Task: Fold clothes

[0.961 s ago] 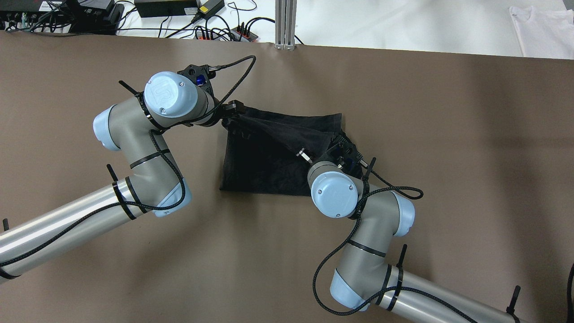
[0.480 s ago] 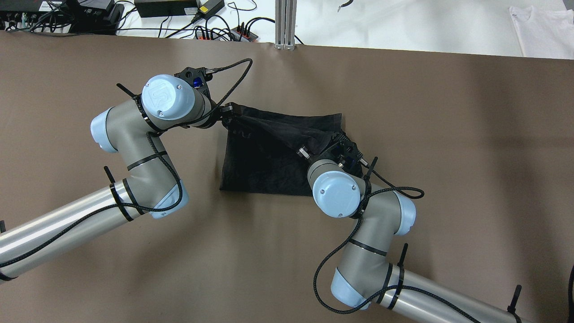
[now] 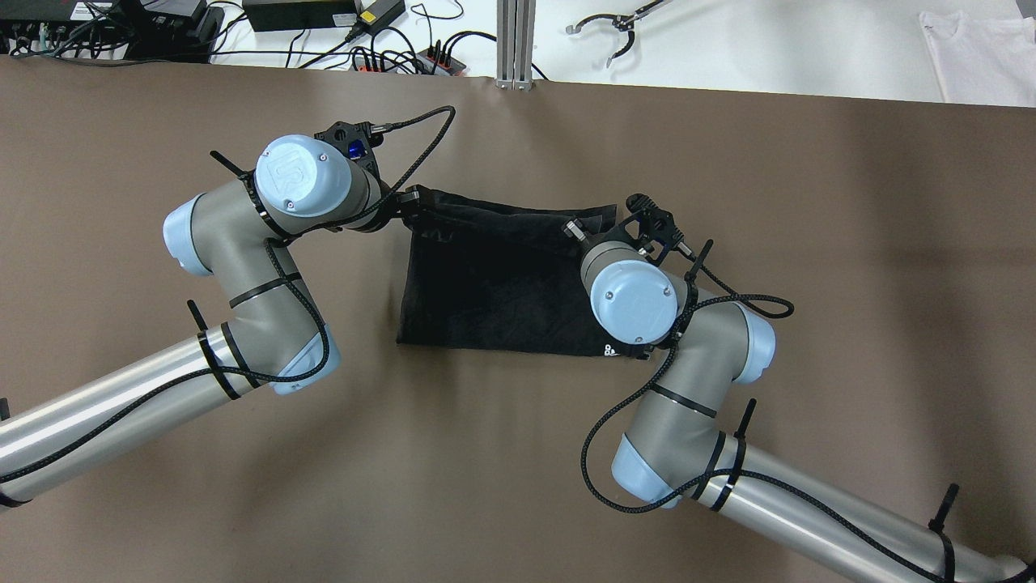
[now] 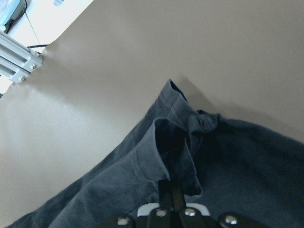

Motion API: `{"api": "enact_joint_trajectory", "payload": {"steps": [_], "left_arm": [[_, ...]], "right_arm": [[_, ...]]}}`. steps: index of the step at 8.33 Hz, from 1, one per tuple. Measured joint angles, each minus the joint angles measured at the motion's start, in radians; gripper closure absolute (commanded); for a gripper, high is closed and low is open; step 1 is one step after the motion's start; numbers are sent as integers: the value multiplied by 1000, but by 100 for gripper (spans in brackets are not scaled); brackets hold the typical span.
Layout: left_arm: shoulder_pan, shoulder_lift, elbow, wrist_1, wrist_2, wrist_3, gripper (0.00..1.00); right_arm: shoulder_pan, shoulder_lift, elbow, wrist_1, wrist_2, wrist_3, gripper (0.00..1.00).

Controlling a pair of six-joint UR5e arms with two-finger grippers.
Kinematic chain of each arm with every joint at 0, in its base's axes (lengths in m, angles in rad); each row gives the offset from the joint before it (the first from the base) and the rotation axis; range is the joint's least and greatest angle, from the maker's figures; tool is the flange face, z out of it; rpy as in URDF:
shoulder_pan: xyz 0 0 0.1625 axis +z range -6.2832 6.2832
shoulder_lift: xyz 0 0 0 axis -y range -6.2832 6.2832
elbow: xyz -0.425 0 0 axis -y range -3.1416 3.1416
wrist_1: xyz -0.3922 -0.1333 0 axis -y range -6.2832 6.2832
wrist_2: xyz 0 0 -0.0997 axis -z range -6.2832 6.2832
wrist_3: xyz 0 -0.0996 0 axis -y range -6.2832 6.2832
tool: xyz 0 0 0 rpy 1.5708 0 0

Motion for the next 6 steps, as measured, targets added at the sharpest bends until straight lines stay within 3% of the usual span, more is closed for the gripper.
{"api": "enact_joint_trajectory", "payload": {"steps": [2, 3, 4, 6], "left_arm": [[0, 0, 0, 0, 1, 0, 0], [0, 0, -1, 0, 1, 0, 0], [0, 1, -1, 0, 2, 0, 0], [-1, 4, -4, 0, 2, 0, 0]], "right_arm": [[42, 60, -105, 1, 0, -26, 100], [56, 101, -172, 2, 0, -43, 50], [66, 124, -212, 4, -1, -65, 8], [77, 137, -235, 7, -1, -121, 6]]}}
